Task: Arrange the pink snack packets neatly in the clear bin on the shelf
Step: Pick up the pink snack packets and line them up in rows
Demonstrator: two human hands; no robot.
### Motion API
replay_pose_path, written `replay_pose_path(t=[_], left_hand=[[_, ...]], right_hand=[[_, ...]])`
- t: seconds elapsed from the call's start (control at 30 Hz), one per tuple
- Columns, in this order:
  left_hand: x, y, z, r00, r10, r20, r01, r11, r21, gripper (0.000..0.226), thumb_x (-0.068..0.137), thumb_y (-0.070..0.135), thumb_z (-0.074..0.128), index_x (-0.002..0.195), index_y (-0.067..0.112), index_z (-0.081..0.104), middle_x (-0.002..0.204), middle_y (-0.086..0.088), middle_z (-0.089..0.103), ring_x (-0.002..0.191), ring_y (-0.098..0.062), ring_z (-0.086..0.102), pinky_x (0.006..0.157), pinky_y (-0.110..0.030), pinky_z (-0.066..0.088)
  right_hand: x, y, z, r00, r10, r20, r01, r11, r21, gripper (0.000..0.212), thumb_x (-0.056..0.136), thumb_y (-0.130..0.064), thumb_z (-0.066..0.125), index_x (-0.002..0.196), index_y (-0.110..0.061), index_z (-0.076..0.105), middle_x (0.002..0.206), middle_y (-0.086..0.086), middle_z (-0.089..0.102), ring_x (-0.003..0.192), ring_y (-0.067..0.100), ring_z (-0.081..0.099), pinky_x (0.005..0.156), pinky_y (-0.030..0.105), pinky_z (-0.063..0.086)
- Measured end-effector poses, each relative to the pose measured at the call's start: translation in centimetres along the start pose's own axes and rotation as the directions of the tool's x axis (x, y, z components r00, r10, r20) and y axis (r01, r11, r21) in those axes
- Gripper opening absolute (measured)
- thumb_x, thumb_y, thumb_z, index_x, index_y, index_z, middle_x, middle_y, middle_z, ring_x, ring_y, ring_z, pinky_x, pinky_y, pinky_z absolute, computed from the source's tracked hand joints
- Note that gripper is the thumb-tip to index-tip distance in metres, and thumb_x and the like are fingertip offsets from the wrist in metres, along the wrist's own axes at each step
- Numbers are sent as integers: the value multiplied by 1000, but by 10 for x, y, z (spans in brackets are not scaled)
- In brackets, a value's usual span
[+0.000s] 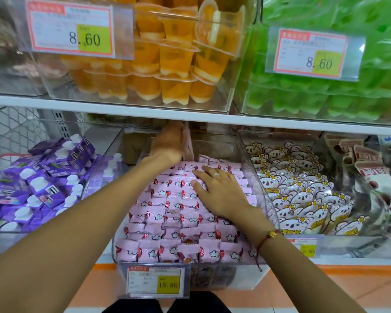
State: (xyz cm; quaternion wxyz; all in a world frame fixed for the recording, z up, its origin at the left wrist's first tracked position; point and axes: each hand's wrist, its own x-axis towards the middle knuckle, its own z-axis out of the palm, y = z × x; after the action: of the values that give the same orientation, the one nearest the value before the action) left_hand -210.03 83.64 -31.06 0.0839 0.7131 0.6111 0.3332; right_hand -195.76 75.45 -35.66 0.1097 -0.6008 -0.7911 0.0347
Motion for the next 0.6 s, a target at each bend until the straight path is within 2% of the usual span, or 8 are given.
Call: replay_pose_path(t=[0.13, 0.23, 0.3, 0.37, 0.47, 0.5, 0.53, 0.6], left_hand=[[-8, 1, -20, 931, -306, -202, 197, 882, -428, 29, 102, 31, 36, 115, 9, 49, 108, -13, 61, 93, -28, 58, 72, -30, 44], [-24, -2, -35, 887, -393, -244, 176, 774, -608, 27, 101, 22, 38, 121, 6, 46, 106, -13, 60, 91, -25, 56, 73, -29, 43], [-35, -3, -42, 873, -464, -154, 211, 641, -738, 24, 101, 22, 40, 115, 6, 50, 103, -12, 60, 92, -24, 57, 73, -29, 49], [-46, 0, -48, 864, -503, 18, 275, 442, -854, 20, 100, 20, 43, 110, 6, 54, 108, -12, 62, 99, -23, 62, 77, -29, 56], [-60, 8, -53, 863, -447, 234, 394, 305, -867, 22, 100, 12, 41, 111, 2, 57, 107, -15, 66, 89, -18, 67, 65, -19, 57], [-64, 11, -56, 873, -405, 273, 413, 312, -856, 22, 100, 11, 40, 112, 1, 56, 108, -16, 66, 88, -17, 67, 65, -20, 58], [-68, 11, -59, 896, -354, 270, 403, 388, -829, 23, 100, 11, 41, 116, 3, 55, 112, -16, 65, 88, -16, 67, 69, -23, 59], [-74, 7, -66, 973, -168, 158, 231, 716, -659, 29, 98, 12, 46, 127, 16, 49, 125, -8, 58, 95, -13, 63, 82, -29, 56]], right_hand=[[0, -2, -7, 999, 2, 39, -4, 999, 46, 47, 99, -44, 32, 142, -25, 40, 149, 4, 37, 135, 23, 33, 110, 36, 20], [1, -6, -24, 994, 83, -70, -46, 907, 419, 37, 97, -32, 47, 127, -11, 54, 114, 8, 59, 98, 20, 53, 88, 28, 40], [-2, -11, -36, 972, 176, -157, -47, 797, 603, 44, 92, -35, 56, 130, -15, 49, 122, 3, 56, 104, 17, 52, 87, 28, 42], [-10, -19, -45, 971, 157, -182, -2, 762, 648, 63, 85, -44, 63, 139, -25, 37, 134, -2, 47, 118, 10, 44, 90, 22, 38], [-23, -34, -54, 952, 71, -297, 170, 684, 709, 56, 83, -30, 70, 133, -26, 45, 125, -8, 55, 106, 2, 52, 80, 8, 41], [-27, -36, -56, 939, 77, -335, 207, 652, 729, 45, 83, -23, 71, 125, -22, 54, 115, -8, 62, 98, 3, 58, 76, 11, 47], [-30, -35, -58, 933, 114, -341, 205, 609, 766, 34, 82, -18, 71, 115, -19, 62, 106, -7, 67, 91, 4, 63, 75, 16, 51], [-34, -31, -65, 951, 248, -184, 66, 419, 906, 20, 82, -18, 72, 102, -15, 70, 93, -1, 72, 74, 8, 68, 69, 21, 57]])
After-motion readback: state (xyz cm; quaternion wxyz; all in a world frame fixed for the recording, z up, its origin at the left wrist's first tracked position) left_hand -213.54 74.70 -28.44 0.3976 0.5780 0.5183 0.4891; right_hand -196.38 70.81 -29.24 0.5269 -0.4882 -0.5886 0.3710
